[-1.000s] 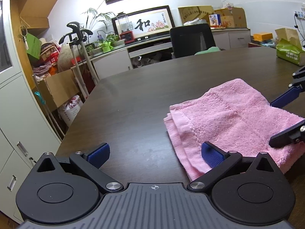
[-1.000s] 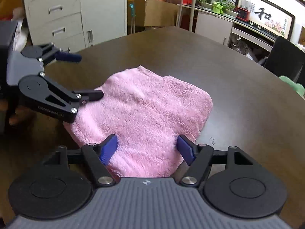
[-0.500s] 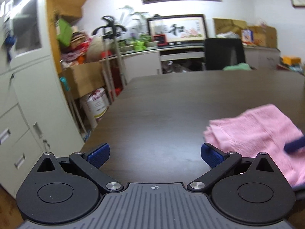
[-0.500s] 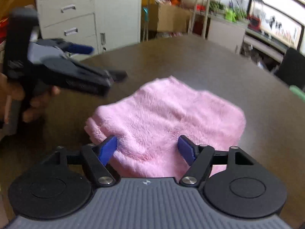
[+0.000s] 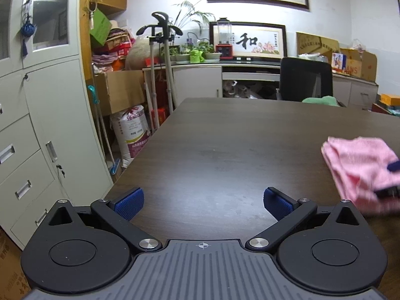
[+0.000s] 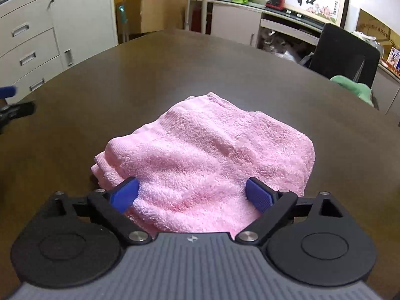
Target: Fold towel
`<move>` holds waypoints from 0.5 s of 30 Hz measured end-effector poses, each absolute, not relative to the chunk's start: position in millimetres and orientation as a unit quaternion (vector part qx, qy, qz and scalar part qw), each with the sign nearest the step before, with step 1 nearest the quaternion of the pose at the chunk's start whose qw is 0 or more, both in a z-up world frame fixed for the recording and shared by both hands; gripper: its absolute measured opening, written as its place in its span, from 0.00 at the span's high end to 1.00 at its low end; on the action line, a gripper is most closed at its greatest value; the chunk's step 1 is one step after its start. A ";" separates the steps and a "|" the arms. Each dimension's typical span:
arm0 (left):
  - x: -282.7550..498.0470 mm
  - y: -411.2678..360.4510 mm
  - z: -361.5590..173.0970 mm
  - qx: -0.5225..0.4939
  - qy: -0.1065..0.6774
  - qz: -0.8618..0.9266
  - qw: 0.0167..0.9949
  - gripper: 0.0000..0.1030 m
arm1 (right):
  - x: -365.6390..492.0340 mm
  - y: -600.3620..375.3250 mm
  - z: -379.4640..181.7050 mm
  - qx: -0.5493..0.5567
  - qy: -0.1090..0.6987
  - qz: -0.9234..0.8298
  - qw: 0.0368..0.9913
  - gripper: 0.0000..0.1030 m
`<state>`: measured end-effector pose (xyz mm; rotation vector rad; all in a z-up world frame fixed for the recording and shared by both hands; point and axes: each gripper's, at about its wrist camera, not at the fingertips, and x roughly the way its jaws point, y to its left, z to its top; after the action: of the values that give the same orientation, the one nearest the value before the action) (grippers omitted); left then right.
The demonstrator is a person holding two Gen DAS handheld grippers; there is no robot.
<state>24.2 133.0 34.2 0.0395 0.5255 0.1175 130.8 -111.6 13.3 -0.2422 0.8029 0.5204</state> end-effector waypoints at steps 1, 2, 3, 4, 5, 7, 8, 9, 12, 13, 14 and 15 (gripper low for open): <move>24.8 131.6 33.5 0.022 0.260 0.056 0.964 0.00 | 134.2 -114.9 13.0 -0.117 0.386 0.260 0.877 0.09; 25.4 130.5 32.8 0.025 0.262 0.055 0.963 0.00 | 136.8 -117.4 12.7 -0.118 0.387 0.269 0.874 0.09; 25.8 129.3 31.9 0.028 0.263 0.055 0.963 0.00 | 136.9 -117.5 12.4 -0.123 0.387 0.278 0.871 0.09; 26.0 128.4 31.6 0.030 0.262 0.054 0.963 0.00 | 135.7 -117.2 12.5 -0.131 0.385 0.288 0.867 0.10; 25.9 127.7 31.7 0.030 0.259 0.052 0.964 0.00 | 130.4 -115.9 13.5 -0.146 0.377 0.304 0.862 0.10; 26.0 127.2 32.0 0.029 0.252 0.048 0.966 0.00 | 121.4 -118.2 17.8 -0.154 0.367 0.318 0.861 0.10; 26.4 127.2 32.4 0.029 0.249 0.041 0.967 0.00 | 117.3 -122.0 22.0 -0.142 0.364 0.324 0.862 0.10; 26.0 125.0 33.2 0.029 0.244 0.031 0.969 0.00 | 112.0 -128.3 27.1 -0.123 0.357 0.332 0.865 0.10; 27.2 114.2 36.4 0.035 0.235 0.008 0.971 0.00 | 92.3 -155.1 41.7 -0.059 0.327 0.331 0.883 0.10; 29.9 105.4 38.7 0.042 0.234 -0.001 0.971 0.00 | 86.5 -164.6 45.6 -0.035 0.319 0.329 0.888 0.10; 32.7 96.5 41.1 0.049 0.234 -0.010 0.971 0.00 | 84.1 -173.2 46.5 -0.006 0.316 0.330 0.890 0.10; 35.4 87.7 43.4 0.056 0.233 -0.019 0.971 0.00 | 81.7 -181.9 47.3 0.023 0.313 0.330 0.890 0.10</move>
<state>35.4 87.7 43.4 0.1123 0.4704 -0.0393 81.7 -181.9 47.3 0.0480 0.6506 0.6857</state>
